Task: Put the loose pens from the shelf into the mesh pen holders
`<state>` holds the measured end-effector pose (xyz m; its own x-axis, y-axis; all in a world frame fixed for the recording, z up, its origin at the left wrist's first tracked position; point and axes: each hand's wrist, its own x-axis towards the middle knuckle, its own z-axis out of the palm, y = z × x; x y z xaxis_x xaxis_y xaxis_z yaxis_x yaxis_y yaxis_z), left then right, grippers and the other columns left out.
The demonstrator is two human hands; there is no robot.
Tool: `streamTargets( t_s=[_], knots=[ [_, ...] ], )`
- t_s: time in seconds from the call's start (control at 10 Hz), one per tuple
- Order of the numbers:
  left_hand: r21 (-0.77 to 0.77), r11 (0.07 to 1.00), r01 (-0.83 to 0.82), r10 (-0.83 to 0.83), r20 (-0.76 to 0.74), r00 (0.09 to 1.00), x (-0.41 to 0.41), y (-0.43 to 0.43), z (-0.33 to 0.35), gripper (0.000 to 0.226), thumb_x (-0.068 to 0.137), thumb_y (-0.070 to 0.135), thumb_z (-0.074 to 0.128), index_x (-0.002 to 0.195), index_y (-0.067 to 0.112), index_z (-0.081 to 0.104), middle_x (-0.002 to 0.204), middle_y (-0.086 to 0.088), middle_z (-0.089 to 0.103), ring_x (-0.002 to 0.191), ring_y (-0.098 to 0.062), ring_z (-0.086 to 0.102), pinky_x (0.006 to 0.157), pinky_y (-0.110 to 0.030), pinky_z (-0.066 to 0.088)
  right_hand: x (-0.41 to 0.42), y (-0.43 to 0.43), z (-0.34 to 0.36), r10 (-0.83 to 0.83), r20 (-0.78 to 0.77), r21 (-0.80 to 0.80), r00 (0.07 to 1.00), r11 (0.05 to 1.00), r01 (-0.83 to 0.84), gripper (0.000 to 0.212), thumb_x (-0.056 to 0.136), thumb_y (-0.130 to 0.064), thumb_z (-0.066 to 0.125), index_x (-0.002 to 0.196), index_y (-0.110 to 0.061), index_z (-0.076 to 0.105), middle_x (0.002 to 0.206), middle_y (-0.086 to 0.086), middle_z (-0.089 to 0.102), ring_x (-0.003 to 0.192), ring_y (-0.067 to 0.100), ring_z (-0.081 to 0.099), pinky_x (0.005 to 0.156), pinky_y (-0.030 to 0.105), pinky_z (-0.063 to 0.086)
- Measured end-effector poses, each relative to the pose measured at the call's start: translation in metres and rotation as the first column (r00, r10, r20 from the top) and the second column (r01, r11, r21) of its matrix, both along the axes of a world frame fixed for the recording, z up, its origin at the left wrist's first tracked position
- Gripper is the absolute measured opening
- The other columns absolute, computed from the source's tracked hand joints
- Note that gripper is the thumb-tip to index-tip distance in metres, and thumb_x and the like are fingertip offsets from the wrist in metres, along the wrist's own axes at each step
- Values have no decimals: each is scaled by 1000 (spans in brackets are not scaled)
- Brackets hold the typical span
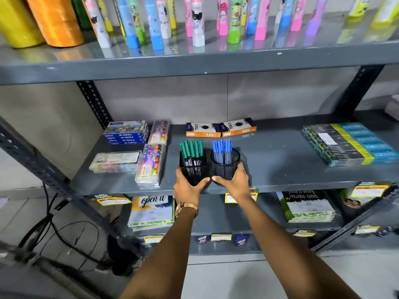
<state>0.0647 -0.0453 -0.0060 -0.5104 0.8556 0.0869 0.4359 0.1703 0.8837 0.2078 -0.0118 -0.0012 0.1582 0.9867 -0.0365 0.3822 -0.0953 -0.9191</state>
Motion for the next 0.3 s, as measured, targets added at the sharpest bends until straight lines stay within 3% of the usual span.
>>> streamTargets(
  t_s=[0.1, 0.2, 0.3],
  knots=[
    [-26, 1000, 0, 0, 9, 1000, 0, -3, 4, 93, 56, 47, 87, 128, 10, 41, 115, -14, 66, 103, -34, 63, 81, -44, 54, 1, -5, 2, -14, 12, -19, 1000, 1000, 14, 106, 45, -44, 91, 132, -12, 39, 129, 13, 59, 123, 30, 54, 103, 48, 47],
    [-16, 1000, 12, -12, 41, 999, 0, -3, 4, 102, 58, 42, 87, 138, 8, 34, 124, -18, 61, 112, -35, 59, 89, -42, 50, 3, -23, 17, -50, -43, -20, 998, 999, 50, 123, 51, -40, 91, 147, -8, 23, 151, 13, 37, 140, 28, 35, 116, 44, 33],
    [-6, 999, 51, -50, 118, 992, -2, -8, 9, 111, 60, 33, 88, 145, 7, 22, 134, -20, 54, 122, -34, 52, 98, -37, 43, 8, -50, 32, -143, -171, 16, 975, 989, 148, 108, 65, -27, 86, 148, -6, 20, 156, 13, 28, 144, 24, 27, 118, 37, 27]
  ],
)
